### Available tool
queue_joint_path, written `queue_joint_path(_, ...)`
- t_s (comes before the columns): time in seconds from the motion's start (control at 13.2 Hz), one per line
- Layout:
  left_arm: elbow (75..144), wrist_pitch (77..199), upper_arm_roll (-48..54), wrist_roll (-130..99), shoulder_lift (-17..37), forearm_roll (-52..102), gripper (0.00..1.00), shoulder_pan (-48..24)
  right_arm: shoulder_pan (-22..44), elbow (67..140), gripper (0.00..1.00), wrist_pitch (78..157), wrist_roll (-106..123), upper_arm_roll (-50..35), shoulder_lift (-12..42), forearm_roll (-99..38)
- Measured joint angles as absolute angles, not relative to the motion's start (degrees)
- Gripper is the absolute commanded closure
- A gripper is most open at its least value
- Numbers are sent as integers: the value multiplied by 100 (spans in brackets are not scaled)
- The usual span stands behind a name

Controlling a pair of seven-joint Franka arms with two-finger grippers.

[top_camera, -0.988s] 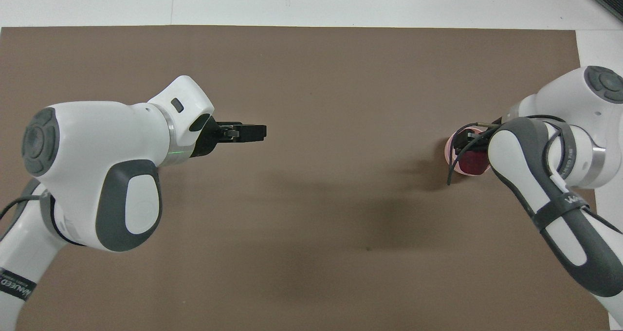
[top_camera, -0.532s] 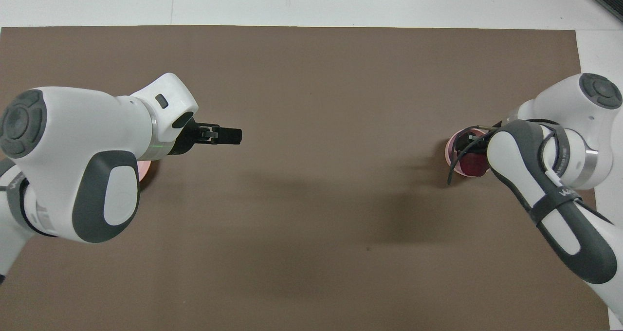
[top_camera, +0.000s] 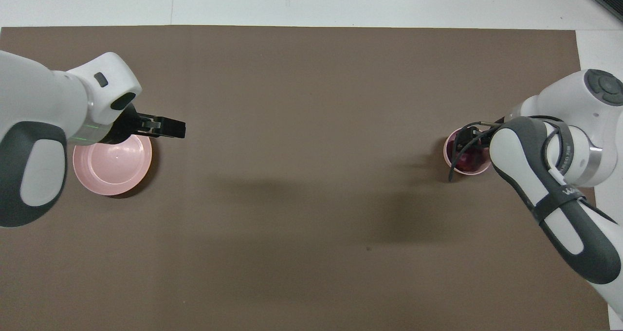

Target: Move apple from plate to bowl

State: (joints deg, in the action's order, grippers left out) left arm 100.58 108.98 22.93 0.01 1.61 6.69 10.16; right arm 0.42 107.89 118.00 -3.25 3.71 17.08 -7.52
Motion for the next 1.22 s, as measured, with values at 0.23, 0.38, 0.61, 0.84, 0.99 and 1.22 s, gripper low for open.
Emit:
queue_joint_path(0.23, 9441, 10157, 1874, 1, 135, 258, 0, 829, 113, 10281, 0, 11346, -421, 324, 1555, -725)
queue_joint_path(0.38, 9086, 9722, 1339, 7, 111, 242, 0, 453, 309, 9964, 0, 11152, -466, 296, 1269, -407)
queue_joint_path(0.61, 8568, 8952, 713, 9, 88, 223, 0, -80, 571, 9846, 0, 10909, -599, 288, 634, 32)
queue_joint_path(0.84, 8272, 8526, 212, 8, 58, 204, 0, -625, 549, 9565, 0, 9905, -634, 326, -197, 176)
queue_joint_path(0.99, 8282, 8330, 168, 3, 44, 173, 0, -715, 497, 9106, 0, 9080, -634, 365, -513, 176)
queue_joint_path(1.22, 8363, 8234, 143, 3, 28, 130, 0, -714, 486, 8936, 0, 8719, -634, 366, -611, 175)
